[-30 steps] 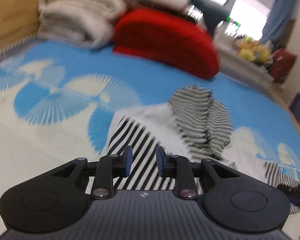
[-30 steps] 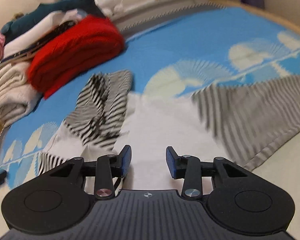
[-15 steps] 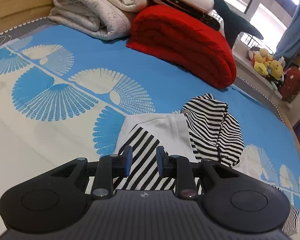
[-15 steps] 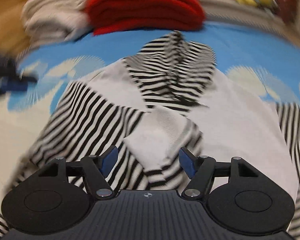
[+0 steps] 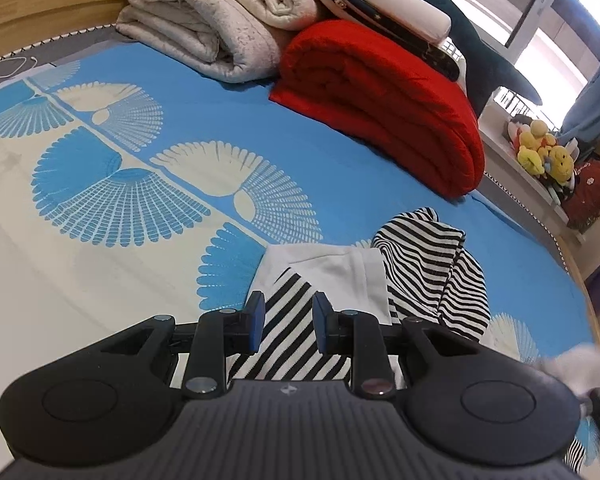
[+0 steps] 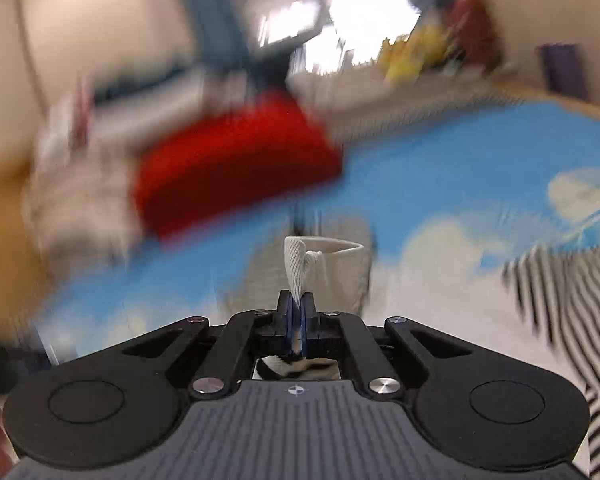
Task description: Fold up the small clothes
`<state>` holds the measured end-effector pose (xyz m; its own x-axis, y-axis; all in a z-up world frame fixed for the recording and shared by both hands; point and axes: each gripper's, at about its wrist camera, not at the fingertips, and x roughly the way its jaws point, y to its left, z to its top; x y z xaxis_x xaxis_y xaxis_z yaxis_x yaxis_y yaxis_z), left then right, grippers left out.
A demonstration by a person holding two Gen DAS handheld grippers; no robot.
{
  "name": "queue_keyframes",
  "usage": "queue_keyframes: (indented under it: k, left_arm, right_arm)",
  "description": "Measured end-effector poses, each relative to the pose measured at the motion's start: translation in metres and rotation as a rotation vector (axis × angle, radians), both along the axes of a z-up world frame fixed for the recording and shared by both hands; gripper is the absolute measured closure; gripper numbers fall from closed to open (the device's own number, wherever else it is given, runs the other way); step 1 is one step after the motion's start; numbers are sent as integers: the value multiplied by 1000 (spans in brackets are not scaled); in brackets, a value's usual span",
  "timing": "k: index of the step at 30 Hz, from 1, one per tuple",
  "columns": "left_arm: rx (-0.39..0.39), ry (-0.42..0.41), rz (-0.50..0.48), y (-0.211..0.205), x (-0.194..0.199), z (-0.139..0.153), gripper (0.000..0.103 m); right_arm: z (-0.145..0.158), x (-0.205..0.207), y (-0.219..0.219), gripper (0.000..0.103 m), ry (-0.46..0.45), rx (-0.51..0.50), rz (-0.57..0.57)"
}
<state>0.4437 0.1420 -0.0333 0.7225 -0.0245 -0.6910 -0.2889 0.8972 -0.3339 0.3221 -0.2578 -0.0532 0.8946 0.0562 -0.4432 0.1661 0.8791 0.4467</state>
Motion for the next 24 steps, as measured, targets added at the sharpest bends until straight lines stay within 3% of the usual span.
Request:
queue_keyframes:
  k: [2,3,5,6,8,9,11,14,17,18,20,22,24]
  left_arm:
    - [9,7,-15,-4,0,-1,76]
    - [15,12,-20,-6,1,-2,76]
    - [21,28,-29,-10,2,-5,76]
    - [19,38,-30,-12,2,-8,76]
    - [5,63,-39,-16,5,-13,76]
    - [-4,75,-45,-18,5,-16,76]
    - [-19,102,-62,-24,8,-22,76]
    - [-48,139,-108,-35,11,-31,76]
    - [-80,194,-137,-42,13,-46,76]
    - [-78,222,-147,-44,13,-52,76]
    - [-58,282,-165,-50,15,-65,76]
    - [-50,337,-177,-53,14,-78,76]
    - [-57,363,-183,-56,13,-86,76]
  right_arm:
    - [-10,-8,-24,100,56,39,-115]
    - [-20,-8,-33,100,132,36,-169]
    - [-52,0,-50,94,373,39,-224]
    - [-72,2,-63,94,477,118,-238]
    - [-97,-1,-80,92,583,251,-257]
    - [-101,-2,-84,89,593,271,-273]
    - [-101,-2,-89,71,580,289,-287]
    - [-101,5,-96,64,564,306,-279]
    - [-117,6,-108,64,606,354,-318]
    - [-122,8,-109,68,626,361,-325]
    - [-124,10,-112,103,624,372,-327]
    - [-114,10,-113,103,561,351,-331]
    - [-88,12,-110,103,434,270,-311]
